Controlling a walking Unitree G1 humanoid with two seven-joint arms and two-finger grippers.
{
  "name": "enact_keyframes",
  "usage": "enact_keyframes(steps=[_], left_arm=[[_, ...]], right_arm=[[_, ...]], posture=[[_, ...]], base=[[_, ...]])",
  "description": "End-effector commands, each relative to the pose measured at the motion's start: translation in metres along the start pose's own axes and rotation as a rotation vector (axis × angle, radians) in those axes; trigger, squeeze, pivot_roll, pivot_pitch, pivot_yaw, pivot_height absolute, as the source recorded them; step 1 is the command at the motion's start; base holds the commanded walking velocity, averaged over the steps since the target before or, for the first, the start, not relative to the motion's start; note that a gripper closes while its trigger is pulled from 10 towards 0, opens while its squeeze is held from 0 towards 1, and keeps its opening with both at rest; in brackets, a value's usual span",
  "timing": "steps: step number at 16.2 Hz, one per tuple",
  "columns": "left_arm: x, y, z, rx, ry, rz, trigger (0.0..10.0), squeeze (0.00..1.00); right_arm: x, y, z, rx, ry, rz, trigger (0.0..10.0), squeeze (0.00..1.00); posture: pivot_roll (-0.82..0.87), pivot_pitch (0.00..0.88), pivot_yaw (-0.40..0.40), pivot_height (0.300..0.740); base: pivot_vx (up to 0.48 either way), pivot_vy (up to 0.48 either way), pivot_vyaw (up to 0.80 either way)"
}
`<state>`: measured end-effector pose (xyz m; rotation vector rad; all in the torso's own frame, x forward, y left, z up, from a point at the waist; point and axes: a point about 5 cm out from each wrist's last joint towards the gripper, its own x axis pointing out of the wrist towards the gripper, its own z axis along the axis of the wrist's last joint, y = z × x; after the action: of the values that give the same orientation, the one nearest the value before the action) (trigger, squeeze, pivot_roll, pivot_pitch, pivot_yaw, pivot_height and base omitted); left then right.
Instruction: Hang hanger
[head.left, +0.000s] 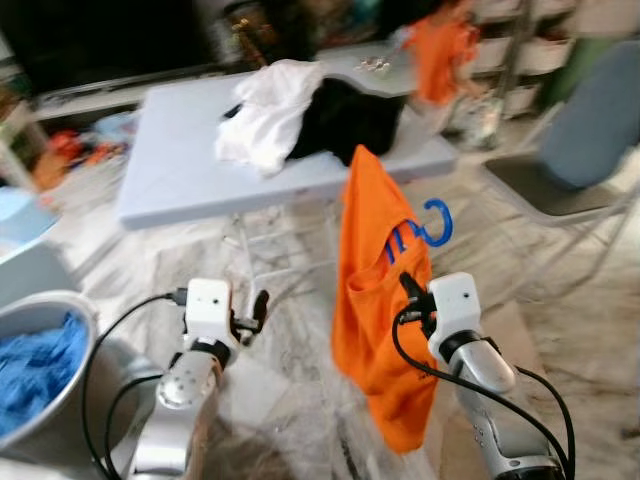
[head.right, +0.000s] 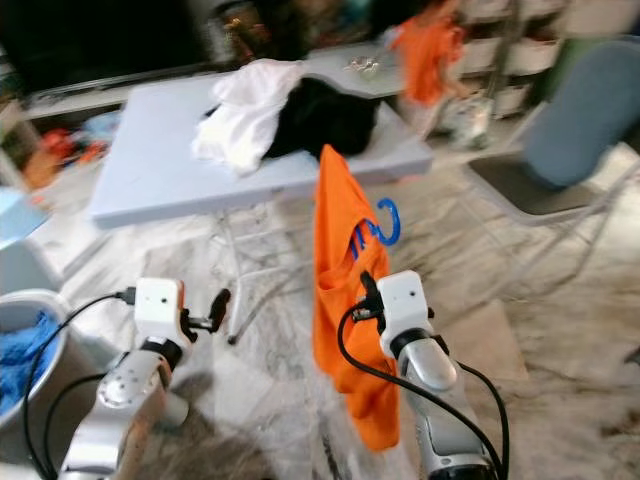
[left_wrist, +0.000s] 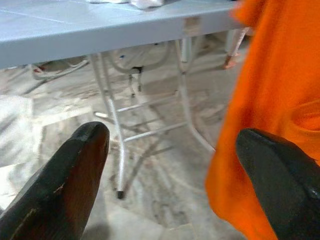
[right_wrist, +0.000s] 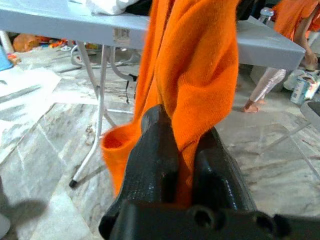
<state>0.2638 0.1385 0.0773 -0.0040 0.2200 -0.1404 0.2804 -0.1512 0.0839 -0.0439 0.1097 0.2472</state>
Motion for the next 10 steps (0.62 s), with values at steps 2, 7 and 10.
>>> enact_keyframes(steps=[2, 7, 10], left_arm=[[0.0019, 0.0004, 0.0033, 0.011, -0.005, -0.008, 10.0, 0.0], [0.0022, -0.0014, 0.0034, -0.001, -0.005, -0.022, 10.0, 0.0], [0.0026, -0.0023, 0.003, -0.001, 0.0, -0.023, 10.0, 0.0]], right_arm=[[0.0039, -0.002, 0.0141, -0.003, -0.059, -0.011, 10.0, 0.0], [0.0036, -0.0035, 0.0142, -0.001, -0.061, -0.026, 10.0, 0.0], [0.0015, -0.003, 0.0131, 0.007, -0.06, -0.031, 10.0, 0.0]], posture=[[-0.13, 0.0, 0.03, 0.74], [-0.13, 0.0, 0.035, 0.74], [-0.13, 0.0, 0.036, 0.74]], base=[[0.0, 0.0, 0.0], [0.0, 0.0, 0.0], [0.0, 0.0, 0.0]])
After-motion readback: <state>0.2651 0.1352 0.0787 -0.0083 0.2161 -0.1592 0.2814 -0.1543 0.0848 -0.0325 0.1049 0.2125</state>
